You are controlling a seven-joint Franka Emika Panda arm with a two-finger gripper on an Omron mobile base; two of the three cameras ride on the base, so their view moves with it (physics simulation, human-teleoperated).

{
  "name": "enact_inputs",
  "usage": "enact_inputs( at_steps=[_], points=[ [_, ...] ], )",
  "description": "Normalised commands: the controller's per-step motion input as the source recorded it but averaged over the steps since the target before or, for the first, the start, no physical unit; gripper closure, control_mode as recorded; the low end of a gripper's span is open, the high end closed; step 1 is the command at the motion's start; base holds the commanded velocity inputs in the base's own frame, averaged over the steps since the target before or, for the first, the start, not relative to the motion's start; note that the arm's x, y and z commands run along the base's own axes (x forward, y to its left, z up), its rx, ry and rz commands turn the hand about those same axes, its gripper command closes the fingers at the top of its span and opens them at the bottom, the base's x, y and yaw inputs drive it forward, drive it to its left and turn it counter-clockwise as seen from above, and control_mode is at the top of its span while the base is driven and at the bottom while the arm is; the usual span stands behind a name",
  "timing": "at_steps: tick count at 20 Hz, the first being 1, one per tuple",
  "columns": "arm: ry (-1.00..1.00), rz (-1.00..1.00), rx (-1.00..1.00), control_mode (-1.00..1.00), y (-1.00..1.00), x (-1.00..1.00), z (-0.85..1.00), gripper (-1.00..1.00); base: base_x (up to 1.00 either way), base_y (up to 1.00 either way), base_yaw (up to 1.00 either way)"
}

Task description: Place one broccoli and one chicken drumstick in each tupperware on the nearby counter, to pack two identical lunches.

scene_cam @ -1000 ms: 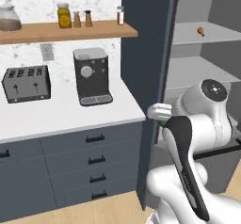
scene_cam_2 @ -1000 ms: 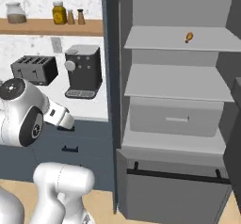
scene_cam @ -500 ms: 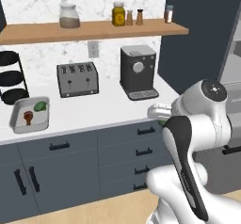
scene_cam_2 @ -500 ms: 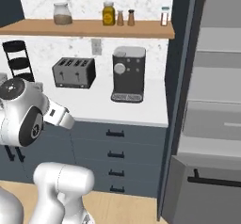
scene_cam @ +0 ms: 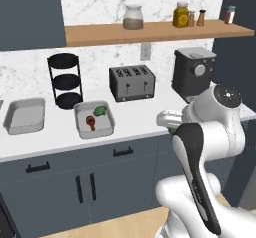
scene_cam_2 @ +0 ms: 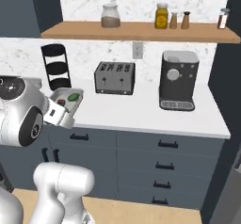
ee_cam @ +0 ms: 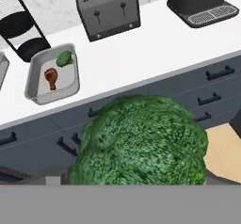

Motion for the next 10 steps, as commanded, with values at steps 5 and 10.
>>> enact_inputs(
  at_steps=[5, 10],
  points=[
    [0.00, 0.00, 0.00, 1.00, 0.00, 0.00, 0.00, 1.00, 0.51, 1.00, 0.00],
    [0.00, 0.00, 0.00, 1.00, 0.00, 0.00, 0.00, 1.00, 0.68, 1.00, -0.03]
  ],
)
